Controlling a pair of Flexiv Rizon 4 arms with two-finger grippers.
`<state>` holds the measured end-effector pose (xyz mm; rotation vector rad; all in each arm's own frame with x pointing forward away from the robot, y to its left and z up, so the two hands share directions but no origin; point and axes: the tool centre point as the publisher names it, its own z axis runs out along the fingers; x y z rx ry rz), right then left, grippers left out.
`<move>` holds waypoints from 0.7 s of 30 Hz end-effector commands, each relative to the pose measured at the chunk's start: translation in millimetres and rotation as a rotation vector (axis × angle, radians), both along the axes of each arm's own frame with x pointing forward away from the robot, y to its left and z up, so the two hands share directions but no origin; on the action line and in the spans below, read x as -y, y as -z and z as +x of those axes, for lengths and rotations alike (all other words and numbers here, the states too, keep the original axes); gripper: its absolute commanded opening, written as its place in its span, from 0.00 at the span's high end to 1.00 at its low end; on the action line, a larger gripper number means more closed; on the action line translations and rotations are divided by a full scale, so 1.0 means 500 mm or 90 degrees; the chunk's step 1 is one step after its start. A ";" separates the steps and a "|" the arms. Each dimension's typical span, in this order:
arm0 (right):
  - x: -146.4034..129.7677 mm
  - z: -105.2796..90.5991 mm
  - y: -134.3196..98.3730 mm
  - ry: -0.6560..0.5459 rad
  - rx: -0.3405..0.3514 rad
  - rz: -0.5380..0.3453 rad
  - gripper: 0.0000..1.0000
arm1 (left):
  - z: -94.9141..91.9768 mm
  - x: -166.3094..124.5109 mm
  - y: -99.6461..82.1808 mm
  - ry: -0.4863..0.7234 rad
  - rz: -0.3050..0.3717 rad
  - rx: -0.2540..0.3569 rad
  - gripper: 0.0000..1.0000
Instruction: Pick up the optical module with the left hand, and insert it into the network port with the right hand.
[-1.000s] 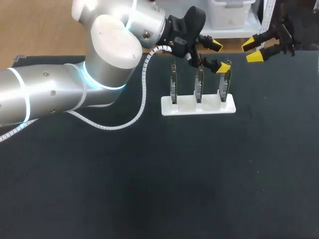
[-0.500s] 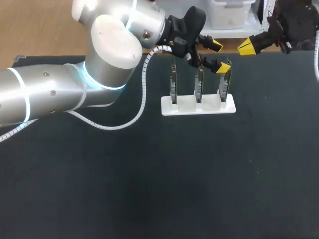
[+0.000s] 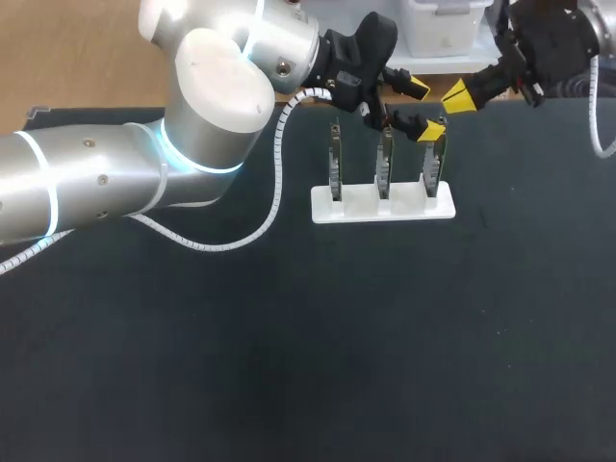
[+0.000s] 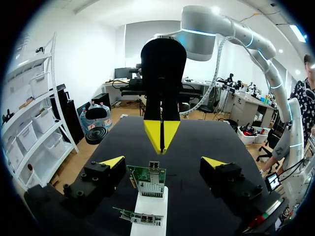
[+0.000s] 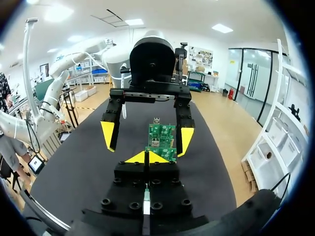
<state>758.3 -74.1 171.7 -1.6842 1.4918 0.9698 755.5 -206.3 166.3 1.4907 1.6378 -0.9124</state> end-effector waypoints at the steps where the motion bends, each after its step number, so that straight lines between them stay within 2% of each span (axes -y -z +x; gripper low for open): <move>1: -0.004 0.009 0.002 -0.005 -0.005 -0.002 1.00 | 0.001 0.002 0.000 -0.001 0.003 -0.001 0.00; 21: 0.000 0.009 0.023 0.010 -0.021 -0.001 1.00 | 0.001 0.002 0.000 -0.001 0.003 -0.001 0.00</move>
